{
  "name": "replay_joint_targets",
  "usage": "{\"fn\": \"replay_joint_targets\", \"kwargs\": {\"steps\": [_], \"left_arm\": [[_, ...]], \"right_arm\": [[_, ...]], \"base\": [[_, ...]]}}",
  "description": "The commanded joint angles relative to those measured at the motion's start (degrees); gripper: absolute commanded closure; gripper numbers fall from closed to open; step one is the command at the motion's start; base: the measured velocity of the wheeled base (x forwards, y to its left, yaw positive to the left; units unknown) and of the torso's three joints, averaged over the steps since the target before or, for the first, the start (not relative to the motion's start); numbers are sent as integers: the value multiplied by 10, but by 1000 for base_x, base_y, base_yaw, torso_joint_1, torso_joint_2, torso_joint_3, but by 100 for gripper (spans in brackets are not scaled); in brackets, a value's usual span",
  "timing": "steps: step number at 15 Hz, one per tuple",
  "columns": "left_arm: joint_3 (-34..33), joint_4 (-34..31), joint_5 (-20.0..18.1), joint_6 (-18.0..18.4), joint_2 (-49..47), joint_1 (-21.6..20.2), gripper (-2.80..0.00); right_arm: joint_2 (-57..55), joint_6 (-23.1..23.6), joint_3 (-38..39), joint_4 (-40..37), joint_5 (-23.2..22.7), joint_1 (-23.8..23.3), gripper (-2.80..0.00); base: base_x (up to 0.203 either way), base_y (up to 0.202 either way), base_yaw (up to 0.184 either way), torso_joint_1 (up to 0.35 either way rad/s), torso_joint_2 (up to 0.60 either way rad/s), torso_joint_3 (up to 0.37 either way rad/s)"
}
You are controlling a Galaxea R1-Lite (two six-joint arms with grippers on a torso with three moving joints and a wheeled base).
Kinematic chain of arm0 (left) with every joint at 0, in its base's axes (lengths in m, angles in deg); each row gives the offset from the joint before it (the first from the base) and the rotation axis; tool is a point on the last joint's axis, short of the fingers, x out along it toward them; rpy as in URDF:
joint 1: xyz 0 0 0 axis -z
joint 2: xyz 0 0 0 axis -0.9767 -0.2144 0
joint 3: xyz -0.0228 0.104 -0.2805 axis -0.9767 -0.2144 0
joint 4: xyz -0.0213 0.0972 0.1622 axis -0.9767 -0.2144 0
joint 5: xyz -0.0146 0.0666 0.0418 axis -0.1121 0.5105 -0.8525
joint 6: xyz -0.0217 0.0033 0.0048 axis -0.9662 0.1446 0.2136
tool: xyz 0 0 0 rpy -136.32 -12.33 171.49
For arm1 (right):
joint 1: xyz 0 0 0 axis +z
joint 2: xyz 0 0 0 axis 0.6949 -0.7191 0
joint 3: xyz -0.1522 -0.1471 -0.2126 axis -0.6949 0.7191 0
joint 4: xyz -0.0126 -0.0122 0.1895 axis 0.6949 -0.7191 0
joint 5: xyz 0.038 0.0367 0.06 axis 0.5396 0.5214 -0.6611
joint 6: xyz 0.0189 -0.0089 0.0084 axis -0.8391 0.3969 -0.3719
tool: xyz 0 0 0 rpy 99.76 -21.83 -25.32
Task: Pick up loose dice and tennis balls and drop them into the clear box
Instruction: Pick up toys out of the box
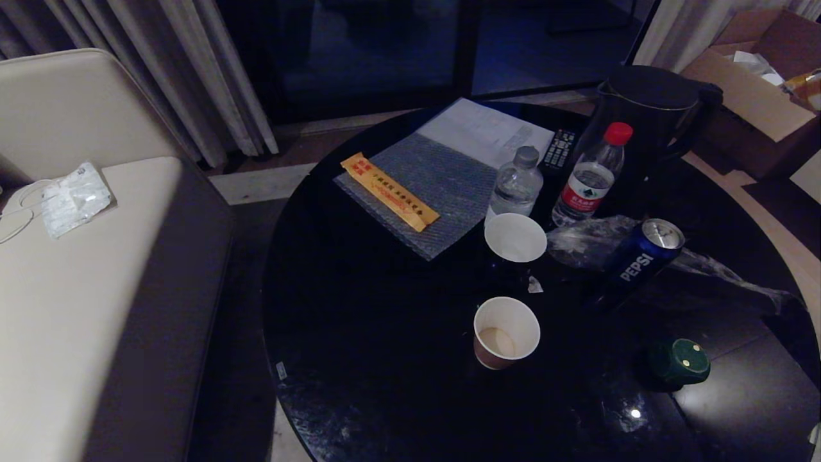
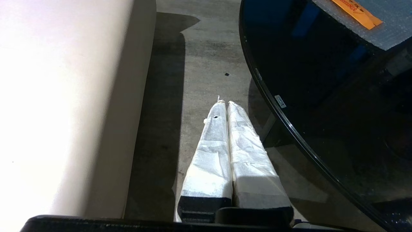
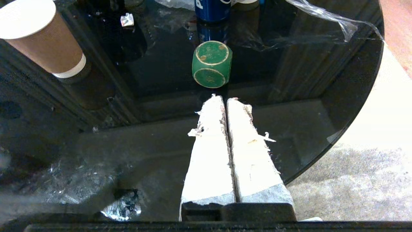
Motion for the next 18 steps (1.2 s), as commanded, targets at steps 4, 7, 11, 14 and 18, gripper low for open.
{"fn": "replay_joint_targets", "kwargs": {"steps": [4,7,11,14,18], "left_arm": [[0,0,1,-1,1,0,0],[0,0,1,-1,1,0,0],[0,0,0,-1,0,0,0],[0,0,0,-1,0,0,0],[0,0,0,-1,0,0,0]], "right_arm": [[-79,-6,-92,-77,2,-1,0],[-222,-20,-139,-114,0,-1,0],[-420,-39,-212,-124,0,2,0],[-543,-107,-260,-123,1,26,0],[-614,-140,-280,-87,0,56,0]], "base": [[0,0,0,0,0,0],[0,0,0,0,0,0],[0,0,0,0,0,0],[0,0,0,0,0,0],[0,0,0,0,0,0]]}}
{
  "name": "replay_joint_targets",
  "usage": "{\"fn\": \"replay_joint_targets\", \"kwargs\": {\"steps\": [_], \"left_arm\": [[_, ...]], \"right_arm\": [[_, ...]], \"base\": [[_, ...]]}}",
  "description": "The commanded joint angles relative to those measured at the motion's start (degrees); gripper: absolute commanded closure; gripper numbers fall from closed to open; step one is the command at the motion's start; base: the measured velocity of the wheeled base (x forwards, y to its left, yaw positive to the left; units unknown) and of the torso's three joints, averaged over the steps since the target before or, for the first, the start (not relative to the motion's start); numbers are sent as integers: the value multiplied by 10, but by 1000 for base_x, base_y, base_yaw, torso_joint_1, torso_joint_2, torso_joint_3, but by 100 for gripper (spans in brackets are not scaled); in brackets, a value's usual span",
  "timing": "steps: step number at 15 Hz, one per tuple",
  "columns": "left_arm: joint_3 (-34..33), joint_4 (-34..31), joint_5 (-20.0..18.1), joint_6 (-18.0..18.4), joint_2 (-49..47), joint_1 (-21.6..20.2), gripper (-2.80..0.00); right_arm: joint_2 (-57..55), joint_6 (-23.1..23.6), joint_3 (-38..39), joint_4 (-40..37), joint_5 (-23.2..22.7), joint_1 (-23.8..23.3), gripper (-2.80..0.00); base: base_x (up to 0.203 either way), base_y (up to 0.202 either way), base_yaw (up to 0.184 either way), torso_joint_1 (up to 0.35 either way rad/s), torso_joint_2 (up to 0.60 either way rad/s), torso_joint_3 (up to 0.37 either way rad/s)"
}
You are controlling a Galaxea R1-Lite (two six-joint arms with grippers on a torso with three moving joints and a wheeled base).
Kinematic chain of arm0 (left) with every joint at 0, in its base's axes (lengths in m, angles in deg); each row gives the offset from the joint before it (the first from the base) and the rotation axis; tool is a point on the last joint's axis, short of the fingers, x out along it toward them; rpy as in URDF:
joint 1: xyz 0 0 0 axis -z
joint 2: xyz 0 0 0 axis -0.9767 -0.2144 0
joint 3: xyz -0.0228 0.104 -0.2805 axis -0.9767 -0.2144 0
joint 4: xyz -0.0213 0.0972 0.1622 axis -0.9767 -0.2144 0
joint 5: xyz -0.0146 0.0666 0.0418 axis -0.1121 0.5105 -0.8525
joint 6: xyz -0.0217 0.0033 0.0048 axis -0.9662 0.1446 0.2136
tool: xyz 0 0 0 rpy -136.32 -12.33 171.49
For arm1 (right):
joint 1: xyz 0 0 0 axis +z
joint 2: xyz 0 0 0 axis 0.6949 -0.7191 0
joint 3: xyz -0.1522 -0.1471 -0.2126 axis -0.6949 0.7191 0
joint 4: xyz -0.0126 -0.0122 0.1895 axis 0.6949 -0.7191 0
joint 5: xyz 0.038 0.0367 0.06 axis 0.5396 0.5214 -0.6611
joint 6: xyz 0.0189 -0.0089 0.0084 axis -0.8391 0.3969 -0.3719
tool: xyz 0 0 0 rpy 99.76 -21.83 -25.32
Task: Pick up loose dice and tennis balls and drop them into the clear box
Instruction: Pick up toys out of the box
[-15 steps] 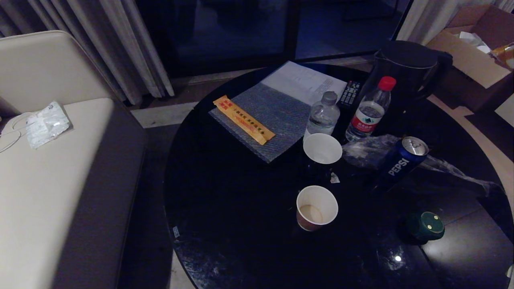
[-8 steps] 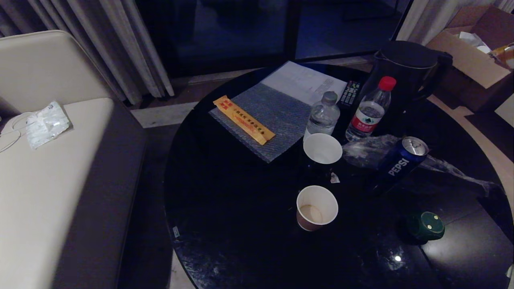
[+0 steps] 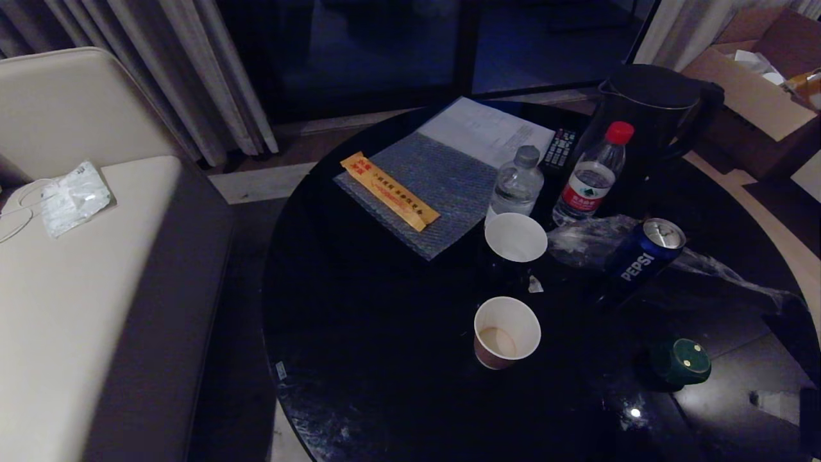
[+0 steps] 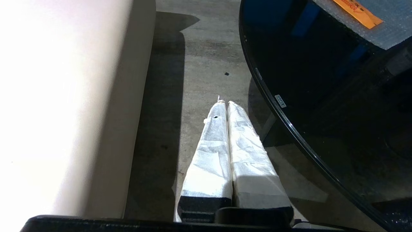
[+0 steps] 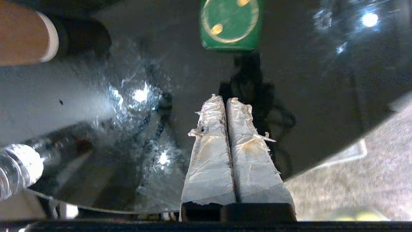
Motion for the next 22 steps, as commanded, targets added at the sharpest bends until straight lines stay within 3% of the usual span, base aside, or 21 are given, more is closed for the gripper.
{"fn": "replay_joint_targets", "kwargs": {"steps": [1,2,3,8,15,17,22], "left_arm": [[0,0,0,-1,0,0,0],[0,0,1,-1,0,0,0],[0,0,1,-1,0,0,0],[0,0,0,-1,1,0,0],[0,0,1,-1,0,0,0],[0,0,0,-1,0,0,0],[0,0,1,-1,1,0,0]], "right_arm": [[-60,-4,-4,9,-1,7,0],[-68,-6,-4,21,-2,6,-254],[-81,-3,-4,23,-3,7,-280],[-143,6,-9,88,1,5,-280],[-196,22,-23,109,2,0,-280],[-224,22,-24,158,2,-2,-280],[-270,23,-37,192,23,-8,-280]], "base": [[0,0,0,0,0,0],[0,0,0,0,0,0],[0,0,0,0,0,0],[0,0,0,0,0,0],[0,0,0,0,0,0],[0,0,0,0,0,0],[0,0,0,0,0,0]]}}
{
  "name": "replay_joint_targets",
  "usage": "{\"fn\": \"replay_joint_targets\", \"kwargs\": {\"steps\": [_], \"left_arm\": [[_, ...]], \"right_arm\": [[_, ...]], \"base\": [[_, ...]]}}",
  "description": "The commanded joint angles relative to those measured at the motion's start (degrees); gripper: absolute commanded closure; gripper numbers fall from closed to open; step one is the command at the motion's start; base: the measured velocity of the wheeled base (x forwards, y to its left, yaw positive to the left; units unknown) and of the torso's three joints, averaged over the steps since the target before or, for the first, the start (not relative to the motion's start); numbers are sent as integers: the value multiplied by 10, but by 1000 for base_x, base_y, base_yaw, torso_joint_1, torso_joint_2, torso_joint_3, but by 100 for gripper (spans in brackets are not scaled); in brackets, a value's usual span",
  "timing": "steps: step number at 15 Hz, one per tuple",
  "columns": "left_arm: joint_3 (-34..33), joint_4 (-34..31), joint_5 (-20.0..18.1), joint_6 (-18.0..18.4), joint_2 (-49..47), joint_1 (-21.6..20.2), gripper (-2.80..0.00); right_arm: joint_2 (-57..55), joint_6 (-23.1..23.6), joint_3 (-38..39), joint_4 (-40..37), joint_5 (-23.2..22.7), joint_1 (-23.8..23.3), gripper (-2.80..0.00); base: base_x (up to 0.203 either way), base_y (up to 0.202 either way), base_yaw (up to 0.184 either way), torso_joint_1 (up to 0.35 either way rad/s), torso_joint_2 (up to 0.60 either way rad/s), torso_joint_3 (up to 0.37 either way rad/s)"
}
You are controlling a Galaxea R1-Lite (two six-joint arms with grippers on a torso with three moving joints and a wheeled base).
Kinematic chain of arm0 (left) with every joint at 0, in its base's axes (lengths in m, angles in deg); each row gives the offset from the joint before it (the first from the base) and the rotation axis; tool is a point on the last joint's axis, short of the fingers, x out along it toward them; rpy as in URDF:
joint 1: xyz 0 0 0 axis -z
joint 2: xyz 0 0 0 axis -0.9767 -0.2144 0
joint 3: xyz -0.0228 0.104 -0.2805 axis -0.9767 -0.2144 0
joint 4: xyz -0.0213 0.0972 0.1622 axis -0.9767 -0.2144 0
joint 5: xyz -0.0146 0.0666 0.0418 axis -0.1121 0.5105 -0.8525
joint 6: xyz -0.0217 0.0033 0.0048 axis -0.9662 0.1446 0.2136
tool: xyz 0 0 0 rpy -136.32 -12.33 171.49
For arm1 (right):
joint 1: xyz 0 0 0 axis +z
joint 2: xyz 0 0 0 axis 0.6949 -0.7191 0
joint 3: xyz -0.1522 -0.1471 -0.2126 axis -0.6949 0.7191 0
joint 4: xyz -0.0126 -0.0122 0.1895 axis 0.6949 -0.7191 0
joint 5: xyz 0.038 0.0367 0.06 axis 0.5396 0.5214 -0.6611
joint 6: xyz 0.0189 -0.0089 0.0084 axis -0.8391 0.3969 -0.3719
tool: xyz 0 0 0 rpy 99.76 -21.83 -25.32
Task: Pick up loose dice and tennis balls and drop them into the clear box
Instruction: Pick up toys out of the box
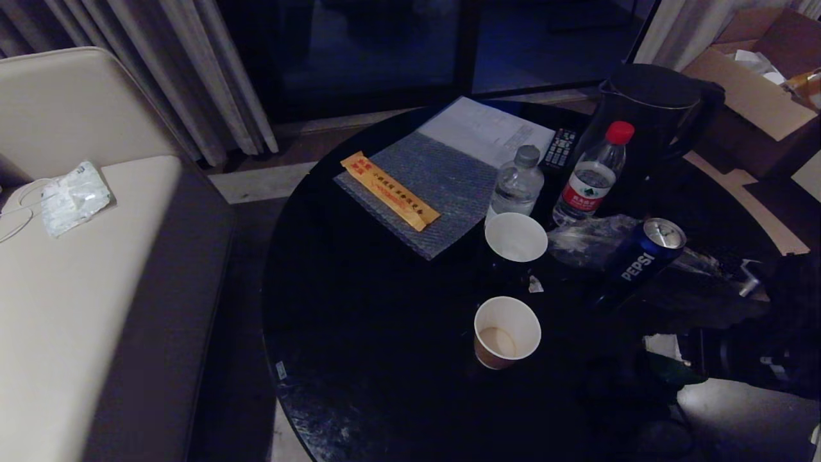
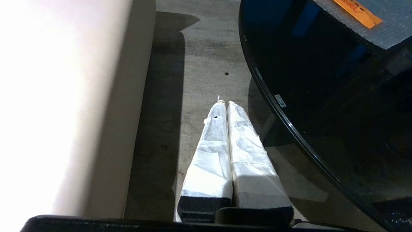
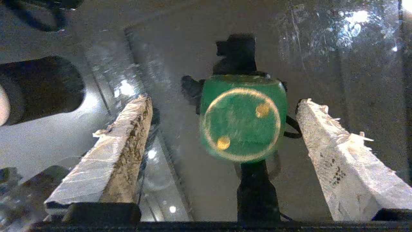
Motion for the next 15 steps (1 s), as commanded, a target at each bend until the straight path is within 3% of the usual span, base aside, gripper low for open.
{"fn": "replay_joint_targets", "kwargs": {"steps": [1,8,11,15], "left_arm": [[0,0,1,-1,1,0,0],[0,0,1,-1,0,0,0],[0,0,0,-1,1,0,0],[0,0,1,-1,0,0,0]], "right_arm": [[-16,0,-10,0,1,-8,-280],[-42,23,-8,-4,4,-33,-280],[-56,73,-8,-4,7,-29,-280],[-71,73,-8,0,7,-22,-280]], "base": [[0,0,0,0,0,0],[0,0,0,0,0,0],[0,0,0,0,0,0],[0,0,0,0,0,0]]}}
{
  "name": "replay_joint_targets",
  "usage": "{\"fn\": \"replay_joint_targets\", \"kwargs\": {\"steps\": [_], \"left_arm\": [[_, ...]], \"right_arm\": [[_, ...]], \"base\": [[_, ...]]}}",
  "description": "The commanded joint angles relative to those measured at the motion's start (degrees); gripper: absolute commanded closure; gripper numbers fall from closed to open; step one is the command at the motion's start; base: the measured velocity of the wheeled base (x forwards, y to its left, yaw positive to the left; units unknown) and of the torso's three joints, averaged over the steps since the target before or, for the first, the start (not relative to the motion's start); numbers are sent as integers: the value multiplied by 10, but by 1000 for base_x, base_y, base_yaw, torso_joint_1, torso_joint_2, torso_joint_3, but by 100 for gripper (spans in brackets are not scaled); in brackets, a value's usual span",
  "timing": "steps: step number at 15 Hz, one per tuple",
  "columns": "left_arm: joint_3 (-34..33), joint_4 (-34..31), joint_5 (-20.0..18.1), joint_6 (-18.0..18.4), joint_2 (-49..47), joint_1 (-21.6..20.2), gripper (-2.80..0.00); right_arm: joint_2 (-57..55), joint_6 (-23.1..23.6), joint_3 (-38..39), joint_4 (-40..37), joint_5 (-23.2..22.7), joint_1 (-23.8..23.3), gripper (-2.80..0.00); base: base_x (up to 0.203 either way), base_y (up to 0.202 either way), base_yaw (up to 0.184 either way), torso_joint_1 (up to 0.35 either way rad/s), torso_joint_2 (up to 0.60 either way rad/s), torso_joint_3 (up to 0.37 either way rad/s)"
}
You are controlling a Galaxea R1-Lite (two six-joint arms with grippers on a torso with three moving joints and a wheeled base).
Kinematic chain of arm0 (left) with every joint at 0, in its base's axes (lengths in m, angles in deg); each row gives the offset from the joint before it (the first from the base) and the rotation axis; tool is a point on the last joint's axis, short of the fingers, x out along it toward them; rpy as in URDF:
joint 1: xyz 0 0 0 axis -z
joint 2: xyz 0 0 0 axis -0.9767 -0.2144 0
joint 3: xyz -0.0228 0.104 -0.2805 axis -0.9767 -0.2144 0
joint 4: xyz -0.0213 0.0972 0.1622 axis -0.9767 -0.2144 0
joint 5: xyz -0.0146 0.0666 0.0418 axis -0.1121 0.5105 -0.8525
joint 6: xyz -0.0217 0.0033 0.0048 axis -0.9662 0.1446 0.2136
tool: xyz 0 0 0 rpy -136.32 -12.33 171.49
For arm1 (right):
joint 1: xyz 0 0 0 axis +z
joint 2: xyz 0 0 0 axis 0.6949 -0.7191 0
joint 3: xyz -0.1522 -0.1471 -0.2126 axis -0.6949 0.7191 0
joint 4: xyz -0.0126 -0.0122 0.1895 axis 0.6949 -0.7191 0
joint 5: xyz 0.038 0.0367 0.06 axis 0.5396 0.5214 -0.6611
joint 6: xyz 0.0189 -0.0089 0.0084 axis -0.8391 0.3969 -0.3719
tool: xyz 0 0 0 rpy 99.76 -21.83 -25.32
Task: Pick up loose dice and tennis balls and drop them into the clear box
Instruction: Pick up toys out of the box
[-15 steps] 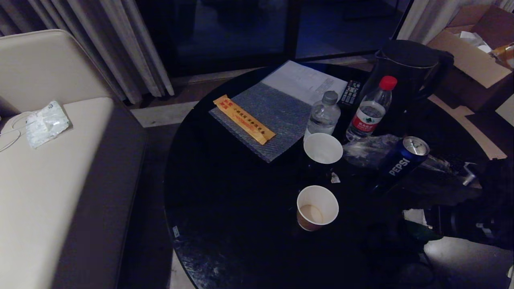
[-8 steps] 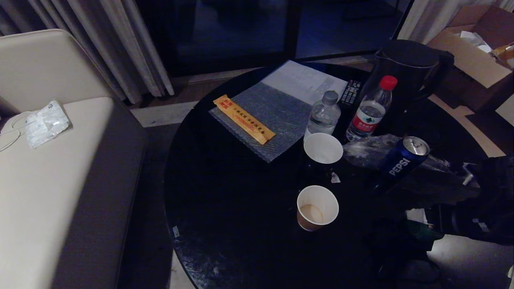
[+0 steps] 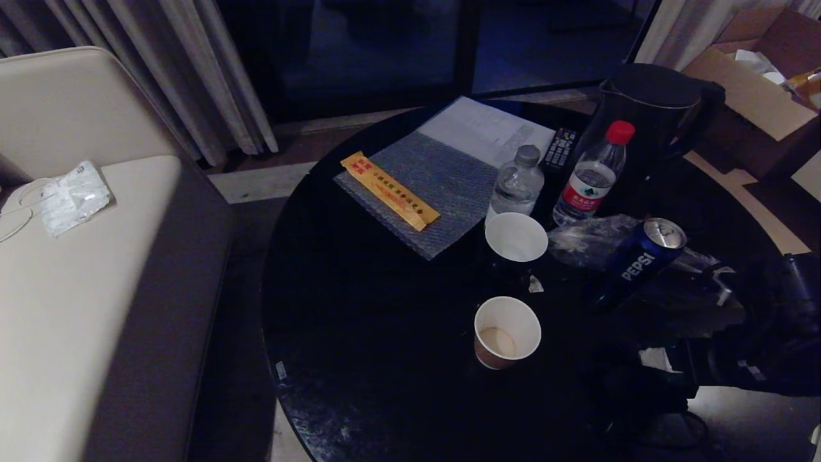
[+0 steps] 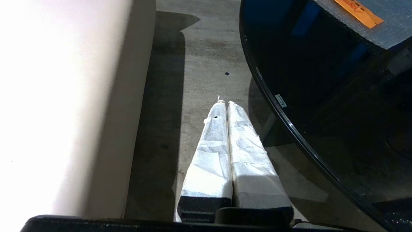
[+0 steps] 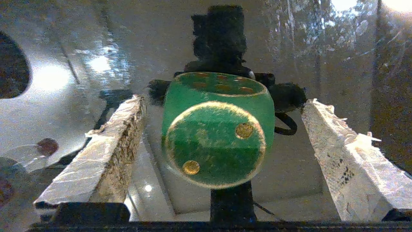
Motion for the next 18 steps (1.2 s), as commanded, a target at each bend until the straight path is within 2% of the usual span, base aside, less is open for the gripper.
{"fn": "replay_joint_targets", "kwargs": {"steps": [1,5,6,11,13,18], "left_arm": [[0,0,1,-1,0,0,0],[0,0,0,-1,1,0,0],[0,0,0,-1,1,0,0],[0,0,1,-1,0,0,0],[0,0,1,-1,0,0,0],[0,0,1,-1,1,0,0]], "right_arm": [[-10,0,-1,4,-1,1,-280],[-12,-1,-2,6,-2,2,-280],[-13,0,-1,6,-2,2,0],[-9,2,1,4,1,3,0],[3,24,8,5,8,3,0],[119,47,53,3,11,0,0]], "base": [[0,0,0,0,0,0],[0,0,0,0,0,0],[0,0,0,0,0,0],[0,0,0,0,0,0],[0,0,0,0,0,0],[0,0,0,0,0,0]]}}
